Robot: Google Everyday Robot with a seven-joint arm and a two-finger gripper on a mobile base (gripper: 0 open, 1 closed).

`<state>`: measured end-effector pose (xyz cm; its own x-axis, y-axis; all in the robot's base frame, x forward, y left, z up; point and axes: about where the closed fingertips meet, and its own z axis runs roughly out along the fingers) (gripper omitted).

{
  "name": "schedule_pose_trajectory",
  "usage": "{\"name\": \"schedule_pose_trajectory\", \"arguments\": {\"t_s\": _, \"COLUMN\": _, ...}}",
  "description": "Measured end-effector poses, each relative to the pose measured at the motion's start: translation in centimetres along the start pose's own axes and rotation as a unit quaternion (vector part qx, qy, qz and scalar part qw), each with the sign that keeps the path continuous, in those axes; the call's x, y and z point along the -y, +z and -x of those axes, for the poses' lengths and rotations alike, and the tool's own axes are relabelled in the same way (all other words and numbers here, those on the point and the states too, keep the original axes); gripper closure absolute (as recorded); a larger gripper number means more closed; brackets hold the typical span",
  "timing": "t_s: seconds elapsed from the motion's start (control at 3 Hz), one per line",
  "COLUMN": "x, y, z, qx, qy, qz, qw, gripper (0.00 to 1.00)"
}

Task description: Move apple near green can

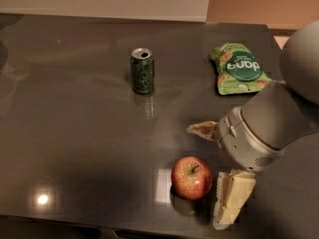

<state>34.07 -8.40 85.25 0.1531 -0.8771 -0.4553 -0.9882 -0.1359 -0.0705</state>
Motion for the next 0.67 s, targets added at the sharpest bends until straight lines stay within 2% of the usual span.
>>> {"name": "schedule_pose_trajectory", "arguments": {"t_s": 0.33, "x": -0.31, "y": 1.05, "z": 0.16, "qx": 0.005, "qy": -0.001, "qz": 0.002, "qw": 1.0000, "gripper": 0.00}}
{"name": "schedule_pose_trajectory", "arguments": {"t_s": 0.67, "x": -0.42, "y": 1.55, "z": 0.27, "qx": 0.003, "qy": 0.004, "qz": 0.002, "qw": 1.0000, "gripper": 0.18}}
